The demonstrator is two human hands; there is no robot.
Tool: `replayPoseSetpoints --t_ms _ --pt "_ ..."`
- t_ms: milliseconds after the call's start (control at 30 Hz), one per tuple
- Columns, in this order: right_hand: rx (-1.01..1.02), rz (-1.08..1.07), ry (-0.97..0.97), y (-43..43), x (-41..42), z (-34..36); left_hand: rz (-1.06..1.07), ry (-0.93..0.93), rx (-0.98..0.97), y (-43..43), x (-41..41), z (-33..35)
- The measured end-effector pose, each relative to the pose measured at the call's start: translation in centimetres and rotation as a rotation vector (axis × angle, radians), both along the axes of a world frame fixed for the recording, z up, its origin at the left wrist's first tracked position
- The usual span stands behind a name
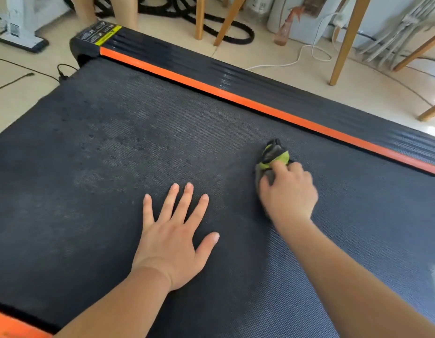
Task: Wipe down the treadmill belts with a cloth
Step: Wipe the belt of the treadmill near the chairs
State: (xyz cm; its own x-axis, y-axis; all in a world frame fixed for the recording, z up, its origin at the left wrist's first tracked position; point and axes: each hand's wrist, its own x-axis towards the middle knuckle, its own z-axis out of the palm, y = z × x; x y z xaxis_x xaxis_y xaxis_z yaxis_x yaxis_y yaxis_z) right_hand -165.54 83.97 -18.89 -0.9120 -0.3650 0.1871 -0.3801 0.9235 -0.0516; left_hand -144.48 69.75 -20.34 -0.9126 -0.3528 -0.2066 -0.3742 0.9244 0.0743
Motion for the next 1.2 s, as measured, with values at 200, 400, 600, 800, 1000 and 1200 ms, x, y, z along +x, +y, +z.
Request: replayPoseSetpoints --t_ms 200,400,600,800,1000,1200 --pt "-0.121 0.789 -0.063 3.4 7.2 0.1 -0.006 -0.031 0.023 -0.1 0.1 -0.1" --pt "-0.120 0.036 -0.069 4.6 -3.4 0.6 0.005 0.011 0.011 -0.1 0.1 -0.3" --pt "-0.126 0.072 0.014 1.0 4.8 0.0 0.003 -0.011 0.011 -0.1 0.0 -0.1" --pt "0.040 0.778 0.002 5.3 4.4 0.4 0.008 -0.016 0.002 0.0 0.0 0.3" --pt "-0.041 -0.160 -0.036 1.8 5.6 0.1 0.012 -0.030 0.003 0.2 -0.1 0.4" --pt "-0.046 0.450 -0.136 3.7 10.9 0.3 0.010 -0.039 0.029 0.2 0.0 0.8"
